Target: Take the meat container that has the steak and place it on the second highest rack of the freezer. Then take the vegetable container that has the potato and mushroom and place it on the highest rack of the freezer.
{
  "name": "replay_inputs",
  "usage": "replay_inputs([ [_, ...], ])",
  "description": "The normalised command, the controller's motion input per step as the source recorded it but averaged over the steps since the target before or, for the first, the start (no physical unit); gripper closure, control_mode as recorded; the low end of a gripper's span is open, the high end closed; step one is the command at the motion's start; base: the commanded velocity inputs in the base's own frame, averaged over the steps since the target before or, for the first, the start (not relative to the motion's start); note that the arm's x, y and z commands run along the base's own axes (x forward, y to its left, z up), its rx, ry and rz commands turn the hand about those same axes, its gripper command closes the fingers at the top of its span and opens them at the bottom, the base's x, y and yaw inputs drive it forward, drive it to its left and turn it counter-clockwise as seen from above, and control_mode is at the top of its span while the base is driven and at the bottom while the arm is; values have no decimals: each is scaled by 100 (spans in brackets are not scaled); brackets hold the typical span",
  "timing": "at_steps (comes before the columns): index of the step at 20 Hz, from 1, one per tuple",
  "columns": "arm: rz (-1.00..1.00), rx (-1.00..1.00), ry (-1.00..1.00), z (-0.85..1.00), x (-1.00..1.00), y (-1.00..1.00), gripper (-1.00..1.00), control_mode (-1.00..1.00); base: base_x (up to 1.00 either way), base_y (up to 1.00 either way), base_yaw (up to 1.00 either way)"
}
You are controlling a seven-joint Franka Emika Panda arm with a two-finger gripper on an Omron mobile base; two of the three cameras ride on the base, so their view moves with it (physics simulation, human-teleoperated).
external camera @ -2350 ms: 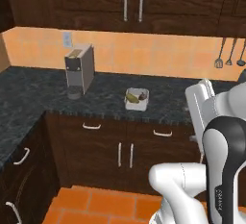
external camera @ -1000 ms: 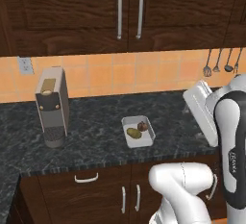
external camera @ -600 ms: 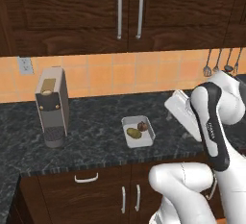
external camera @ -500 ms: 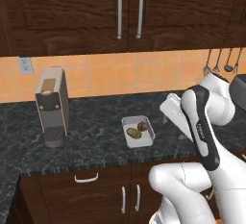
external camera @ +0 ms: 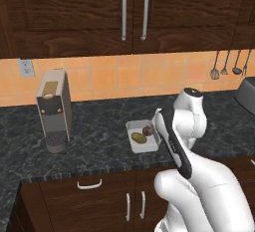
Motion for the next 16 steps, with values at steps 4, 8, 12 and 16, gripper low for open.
replay_inputs([
  [4, 0, 0, 0, -71, 99, -6, -100, -100, 0, 0, 0],
  [8, 2, 0, 6, -77, 98, 0, -100, -100, 0, 0, 0],
  [12, 5, 0, 13, -50, 88, 0, -100, -100, 0, 0, 0],
  [16, 0, 0, 12, -50, 32, 0, -100, -100, 0, 0, 0],
])
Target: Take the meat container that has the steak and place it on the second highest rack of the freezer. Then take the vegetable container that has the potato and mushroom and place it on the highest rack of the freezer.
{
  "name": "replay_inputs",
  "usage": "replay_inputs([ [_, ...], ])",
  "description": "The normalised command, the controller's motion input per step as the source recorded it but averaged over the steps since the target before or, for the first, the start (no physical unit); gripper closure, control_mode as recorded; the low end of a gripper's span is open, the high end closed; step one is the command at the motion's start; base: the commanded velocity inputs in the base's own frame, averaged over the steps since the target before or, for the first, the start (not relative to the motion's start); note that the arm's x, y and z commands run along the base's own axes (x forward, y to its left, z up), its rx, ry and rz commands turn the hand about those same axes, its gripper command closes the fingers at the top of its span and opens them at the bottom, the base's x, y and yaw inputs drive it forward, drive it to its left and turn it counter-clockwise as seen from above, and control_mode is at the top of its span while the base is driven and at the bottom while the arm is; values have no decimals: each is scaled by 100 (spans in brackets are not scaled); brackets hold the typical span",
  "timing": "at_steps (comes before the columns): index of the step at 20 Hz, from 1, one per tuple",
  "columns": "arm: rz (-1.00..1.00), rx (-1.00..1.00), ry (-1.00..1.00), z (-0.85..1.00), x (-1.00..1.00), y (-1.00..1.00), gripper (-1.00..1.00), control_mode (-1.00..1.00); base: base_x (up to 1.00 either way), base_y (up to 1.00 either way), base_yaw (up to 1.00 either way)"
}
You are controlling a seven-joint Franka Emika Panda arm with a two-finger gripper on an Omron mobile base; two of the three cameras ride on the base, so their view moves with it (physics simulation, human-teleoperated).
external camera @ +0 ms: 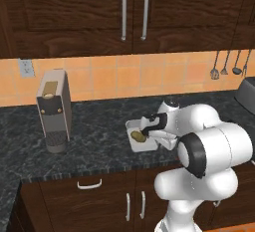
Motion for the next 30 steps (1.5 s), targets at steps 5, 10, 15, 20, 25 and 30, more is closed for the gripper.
replay_inputs([
  [5, 0, 0, 14, -35, 0, 1, -100, -100, 0, 0, 0],
  [10, 0, 0, 9, -24, -30, 13, -100, -100, 0, 0, 0],
  [15, 0, 0, 7, -29, -53, 19, -100, -100, 0, 0, 0],
  [20, 0, 0, 2, -30, -37, 13, 100, -100, 0, 0, 0],
  [25, 0, -1, 1, -21, -15, 0, 100, -100, 0, 0, 0],
  [30, 0, -4, -1, 2, -9, 0, 100, -100, 0, 0, 0],
])
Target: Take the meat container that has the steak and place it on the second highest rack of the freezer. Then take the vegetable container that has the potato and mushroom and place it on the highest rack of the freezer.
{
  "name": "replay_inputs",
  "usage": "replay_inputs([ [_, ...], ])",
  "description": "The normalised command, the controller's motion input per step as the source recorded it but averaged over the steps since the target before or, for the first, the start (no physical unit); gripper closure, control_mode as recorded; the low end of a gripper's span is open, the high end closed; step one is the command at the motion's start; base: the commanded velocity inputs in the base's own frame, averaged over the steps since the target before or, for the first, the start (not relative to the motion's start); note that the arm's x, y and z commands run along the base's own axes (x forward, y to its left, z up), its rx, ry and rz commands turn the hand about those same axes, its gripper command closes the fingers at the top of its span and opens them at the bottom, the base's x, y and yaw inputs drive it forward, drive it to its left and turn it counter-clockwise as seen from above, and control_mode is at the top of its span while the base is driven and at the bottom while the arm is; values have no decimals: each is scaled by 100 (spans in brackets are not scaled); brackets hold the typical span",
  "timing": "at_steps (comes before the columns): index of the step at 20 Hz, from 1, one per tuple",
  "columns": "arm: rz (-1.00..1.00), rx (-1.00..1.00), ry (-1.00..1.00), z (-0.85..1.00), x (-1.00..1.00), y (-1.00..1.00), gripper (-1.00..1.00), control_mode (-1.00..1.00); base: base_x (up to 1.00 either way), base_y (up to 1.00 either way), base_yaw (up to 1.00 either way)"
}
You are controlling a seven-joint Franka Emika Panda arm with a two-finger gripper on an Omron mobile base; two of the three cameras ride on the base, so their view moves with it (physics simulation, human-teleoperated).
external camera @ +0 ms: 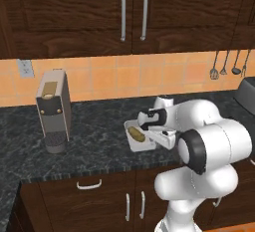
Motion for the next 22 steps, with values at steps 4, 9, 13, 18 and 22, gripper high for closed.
replay_inputs([
  [4, 1, -7, -11, 37, -40, 0, 100, -100, 0, 0, 0],
  [9, 4, -7, -19, 42, -59, 0, 100, -100, 0, 0, 0],
  [13, 3, 0, -31, 81, -76, 0, 100, -100, 0, 0, 0],
  [18, 1, 4, -19, 99, -86, 0, 100, -100, 0, 0, 0],
  [22, 0, 9, -13, 97, -100, 0, 100, -100, 0, 0, 0],
])
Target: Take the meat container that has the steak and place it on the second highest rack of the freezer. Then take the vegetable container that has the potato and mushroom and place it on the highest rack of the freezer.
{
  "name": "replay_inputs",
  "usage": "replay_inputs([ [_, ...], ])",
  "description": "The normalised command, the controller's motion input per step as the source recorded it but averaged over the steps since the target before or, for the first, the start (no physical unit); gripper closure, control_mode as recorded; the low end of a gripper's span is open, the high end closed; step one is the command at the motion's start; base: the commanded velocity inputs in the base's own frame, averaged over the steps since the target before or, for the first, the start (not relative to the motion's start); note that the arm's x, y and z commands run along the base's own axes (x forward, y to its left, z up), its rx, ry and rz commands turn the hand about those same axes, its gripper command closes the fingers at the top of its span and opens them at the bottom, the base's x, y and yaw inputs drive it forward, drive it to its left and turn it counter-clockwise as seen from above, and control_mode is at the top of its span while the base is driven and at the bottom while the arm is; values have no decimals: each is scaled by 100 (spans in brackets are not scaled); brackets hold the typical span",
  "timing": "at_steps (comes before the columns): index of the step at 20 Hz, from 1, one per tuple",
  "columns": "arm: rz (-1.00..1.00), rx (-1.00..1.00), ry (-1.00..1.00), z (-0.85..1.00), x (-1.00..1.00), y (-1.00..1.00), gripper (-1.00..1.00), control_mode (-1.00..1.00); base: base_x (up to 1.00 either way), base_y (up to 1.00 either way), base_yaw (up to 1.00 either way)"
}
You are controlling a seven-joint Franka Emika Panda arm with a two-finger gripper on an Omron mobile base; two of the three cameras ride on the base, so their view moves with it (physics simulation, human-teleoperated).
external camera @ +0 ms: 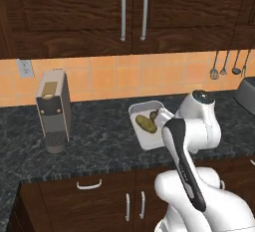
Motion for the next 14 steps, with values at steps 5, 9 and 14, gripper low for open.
replay_inputs([
  [5, 0, 8, -3, 65, -90, -36, 100, -100, 0, 0, 0],
  [9, 0, 8, -3, 32, -66, -52, 100, -100, 0, 0, 0],
  [14, 0, 0, 0, 0, -3, 0, 100, -100, 0, 0, 0],
])
